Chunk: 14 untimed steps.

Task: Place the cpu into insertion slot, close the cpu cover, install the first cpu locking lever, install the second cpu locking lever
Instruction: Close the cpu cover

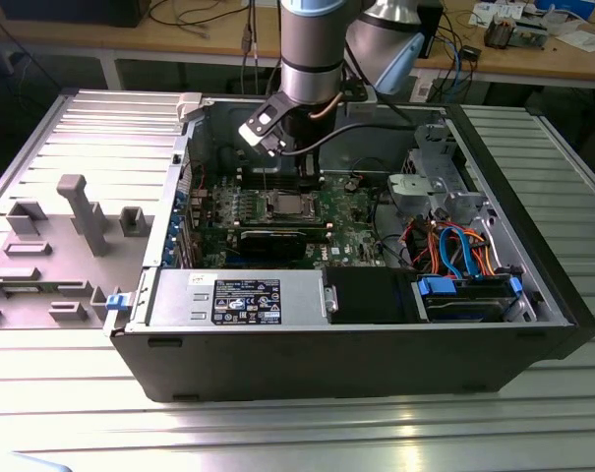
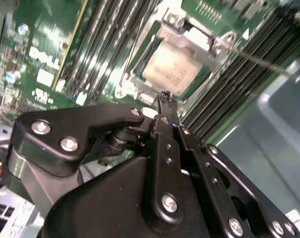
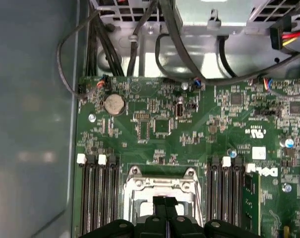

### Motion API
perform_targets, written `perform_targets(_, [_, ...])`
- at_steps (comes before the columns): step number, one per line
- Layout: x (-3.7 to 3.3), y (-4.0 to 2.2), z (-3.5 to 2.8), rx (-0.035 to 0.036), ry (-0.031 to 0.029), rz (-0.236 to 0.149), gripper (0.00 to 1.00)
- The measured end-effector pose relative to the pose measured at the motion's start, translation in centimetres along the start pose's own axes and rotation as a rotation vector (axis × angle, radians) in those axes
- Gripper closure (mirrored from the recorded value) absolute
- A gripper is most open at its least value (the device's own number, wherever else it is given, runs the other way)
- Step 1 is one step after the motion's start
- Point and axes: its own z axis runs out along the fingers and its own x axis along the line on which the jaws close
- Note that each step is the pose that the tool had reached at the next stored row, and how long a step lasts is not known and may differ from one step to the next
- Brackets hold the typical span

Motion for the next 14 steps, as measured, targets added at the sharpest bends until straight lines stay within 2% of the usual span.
perform_targets(5, [0.04, -1.85, 0.42, 0.0070, 0.0001, 0.000, 0.89])
perform_targets(6, [0.04, -2.15, 0.54, 0.0134, 0.0003, 0.000, 0.89])
perform_targets(7, [0.04, -2.25, 0.62, 0.0240, 0.0007, 0.001, 0.89])
perform_targets(8, [0.04, -2.31, 0.69, 0.0309, 0.0009, 0.001, 0.89])
perform_targets(11, [0.04, -2.69, 0.92, 0.0363, 0.0010, 0.001, 0.89])
perform_targets(14, [0.03, -3.06, 1.25, 0.0380, 0.0010, 0.001, 0.89])
